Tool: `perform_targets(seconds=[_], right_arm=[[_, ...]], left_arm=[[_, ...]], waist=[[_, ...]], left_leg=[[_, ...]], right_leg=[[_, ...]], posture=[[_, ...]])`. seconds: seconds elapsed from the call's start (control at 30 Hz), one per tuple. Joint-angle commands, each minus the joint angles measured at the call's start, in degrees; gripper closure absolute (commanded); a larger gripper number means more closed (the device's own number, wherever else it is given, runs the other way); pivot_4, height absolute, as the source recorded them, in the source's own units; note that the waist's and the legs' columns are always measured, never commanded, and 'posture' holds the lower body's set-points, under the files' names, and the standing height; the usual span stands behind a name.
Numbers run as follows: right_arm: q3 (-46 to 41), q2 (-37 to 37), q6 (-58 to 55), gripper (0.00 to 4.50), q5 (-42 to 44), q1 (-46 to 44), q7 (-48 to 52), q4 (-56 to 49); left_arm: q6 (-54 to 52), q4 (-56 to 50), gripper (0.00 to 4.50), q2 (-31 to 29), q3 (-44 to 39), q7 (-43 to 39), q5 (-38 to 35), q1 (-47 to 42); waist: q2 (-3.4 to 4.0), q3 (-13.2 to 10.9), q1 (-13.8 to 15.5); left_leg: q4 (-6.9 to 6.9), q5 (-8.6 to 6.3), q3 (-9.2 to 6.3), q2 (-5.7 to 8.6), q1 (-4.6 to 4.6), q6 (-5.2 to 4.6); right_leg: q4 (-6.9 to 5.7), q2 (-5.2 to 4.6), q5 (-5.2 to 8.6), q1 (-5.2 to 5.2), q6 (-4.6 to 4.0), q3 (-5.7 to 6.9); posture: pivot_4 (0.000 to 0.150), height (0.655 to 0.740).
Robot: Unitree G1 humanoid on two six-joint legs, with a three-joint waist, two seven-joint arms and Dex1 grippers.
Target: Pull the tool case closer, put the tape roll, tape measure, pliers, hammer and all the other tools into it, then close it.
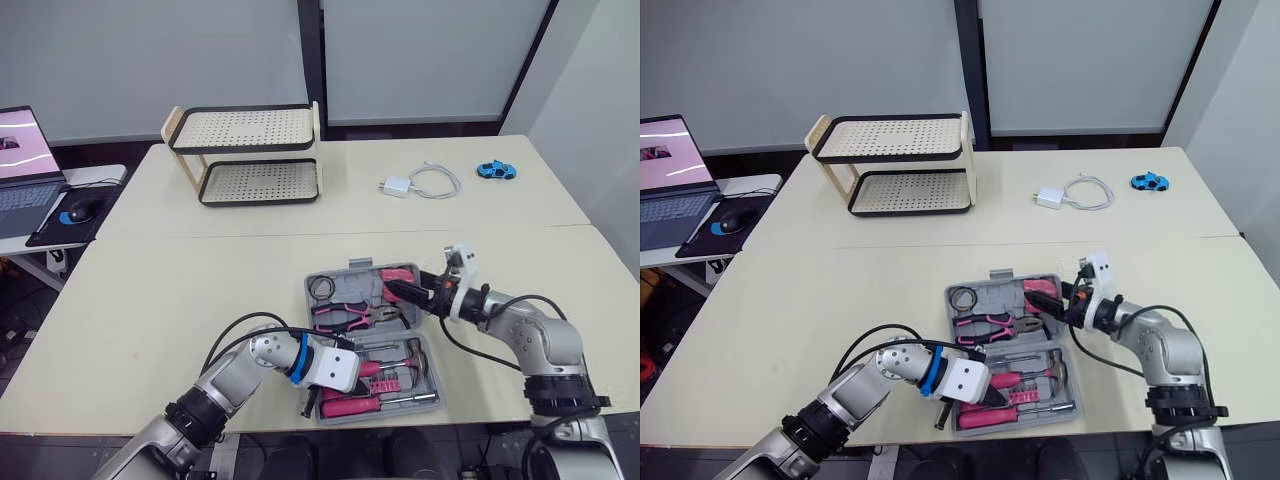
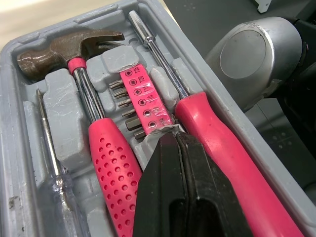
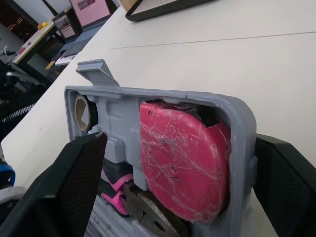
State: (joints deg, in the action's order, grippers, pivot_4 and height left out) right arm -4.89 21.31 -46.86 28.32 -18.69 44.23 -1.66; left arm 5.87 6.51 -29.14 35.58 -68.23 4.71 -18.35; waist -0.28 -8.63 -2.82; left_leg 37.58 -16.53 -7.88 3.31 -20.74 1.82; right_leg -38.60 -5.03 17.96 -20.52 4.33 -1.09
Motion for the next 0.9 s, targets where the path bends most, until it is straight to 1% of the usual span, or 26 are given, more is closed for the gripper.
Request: perform_targets(seconds=[0.03,0.13,0.3,0.43,0.57,0.73,0.9], right_arm=[[2.64,1.54,1.46,0.01,1.73,1.08,3.4,-5.98],[4.01,3.45,2.65,0.01,1.18,2.17,4.43,-8.04],[5.66,5.78,5.7,0.01,-0.11,3.68,4.91,-10.4],[6.05,8.42,8.35,0.01,-0.9,5.85,5.15,-14.13],[6.01,11.53,11.1,0.01,-1.68,8.21,5.72,-17.96],[5.58,16.99,13.73,0.01,-3.05,13.17,7.27,-24.73],[2.47,24.2,17.51,0.01,-3.86,20.5,9.84,-31.97]], left_arm=[[-3.36,4.81,4.5,-3.56,1.49,-0.02,4.66,2.82],[-4.34,3.37,4.5,-3.5,0.22,-0.05,3.3,2.74],[-9.68,-3.24,4.5,-5.11,-4.31,-1.82,-2.12,3.45],[-14.74,-9.75,4.5,-9.06,-8.14,-4.59,-7.4,4.07],[-18.26,-13.29,4.5,-13.34,-11.21,-6.85,-10.96,5.05],[-21.28,-14.09,4.5,-18.66,-15.0,-8.49,-13.45,7.26],[-20.66,-10.87,4.5,-21.35,-17.47,-8.22,-13.08,8.44]], waist=[[0.0,0.0,0.0],[-0.01,-0.01,-0.07],[-0.07,-0.04,-0.2],[-0.14,-0.2,-0.19],[-0.23,-0.5,0.05],[-0.31,-0.68,0.75],[-0.37,-0.82,1.24]], left_leg=[[-0.03,0.0,0.0,0.0,0.0,0.0],[-0.11,0.0,0.01,-0.02,0.0,0.0],[-0.43,0.01,0.06,-0.07,-0.04,0.01],[-0.58,0.02,0.09,-0.09,-0.17,0.02],[-0.59,0.02,0.12,-0.04,-0.26,0.03],[-0.58,0.02,0.13,0.0,-0.41,0.03],[-0.55,0.02,0.14,0.0,-0.54,0.04]], right_leg=[[0.02,0.0,0.0,0.0,0.0,0.0],[0.05,0.01,0.0,-0.03,0.0,0.01],[0.05,0.01,0.01,-0.28,-0.02,0.01],[-0.03,0.01,0.03,-0.58,-0.06,-0.01],[0.0,-0.05,0.04,-0.66,-0.08,-0.02],[0.08,-0.1,0.04,-0.76,-0.08,-0.01],[0.11,-0.12,0.05,-0.81,-0.08,0.05]], posture=[[0.15,0.74],[0.15,0.74],[0.15,0.74],[0.15,0.74],[0.15,0.74],[0.15,0.74],[0.15,0.74]])
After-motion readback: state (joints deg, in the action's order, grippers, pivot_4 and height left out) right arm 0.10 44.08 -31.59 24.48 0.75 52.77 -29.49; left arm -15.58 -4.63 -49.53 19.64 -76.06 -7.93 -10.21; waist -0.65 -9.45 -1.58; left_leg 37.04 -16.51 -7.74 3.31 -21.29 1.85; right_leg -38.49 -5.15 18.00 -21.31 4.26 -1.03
